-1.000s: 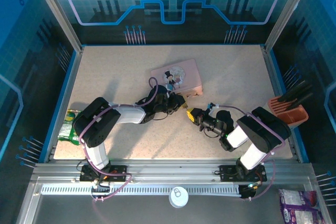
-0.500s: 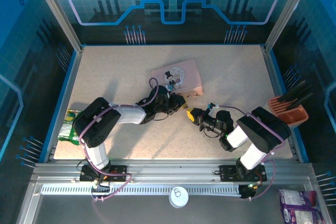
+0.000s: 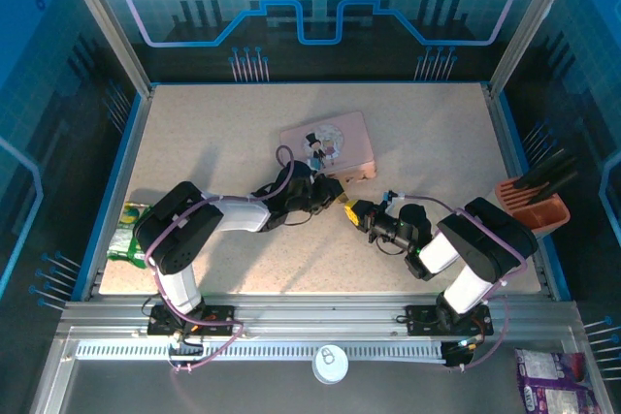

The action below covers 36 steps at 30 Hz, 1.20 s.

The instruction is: Unlock the padlock with the key

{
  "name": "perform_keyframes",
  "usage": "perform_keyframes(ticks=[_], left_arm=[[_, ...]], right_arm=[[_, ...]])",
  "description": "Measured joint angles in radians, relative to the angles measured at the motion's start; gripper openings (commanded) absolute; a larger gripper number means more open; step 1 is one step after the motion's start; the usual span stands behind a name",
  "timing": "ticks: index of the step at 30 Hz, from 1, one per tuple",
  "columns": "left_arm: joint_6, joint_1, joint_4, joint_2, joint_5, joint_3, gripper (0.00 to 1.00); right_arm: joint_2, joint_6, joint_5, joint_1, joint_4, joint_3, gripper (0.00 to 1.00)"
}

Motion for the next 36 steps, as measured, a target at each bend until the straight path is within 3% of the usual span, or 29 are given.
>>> perform_keyframes(ticks=[11,16,21,36], left_arm=[[0.0,-0.052,-0.009,-0.003,-0.106,-0.026,0.07],[0.001,-0.059,-0.059,-0.021,-0.124,-0.031,0.07],[0.004,-0.053,-0.139,-0.06,-0.127,-0.031,0.07],[0.035,-0.032,-0.233,-0.08,-0.086,-0.032,0.07]], right_arm=[[0.024,0.0,-0.027,0.0,-0.024,0.0,0.0],[0.048,0.003,-0.048,0.002,-0.017,0.002,0.25],[0.064,0.013,-0.064,0.008,-0.016,-0.001,0.35],[0.03,-0.05,-0.023,-0.016,-0.059,-0.017,0.37]])
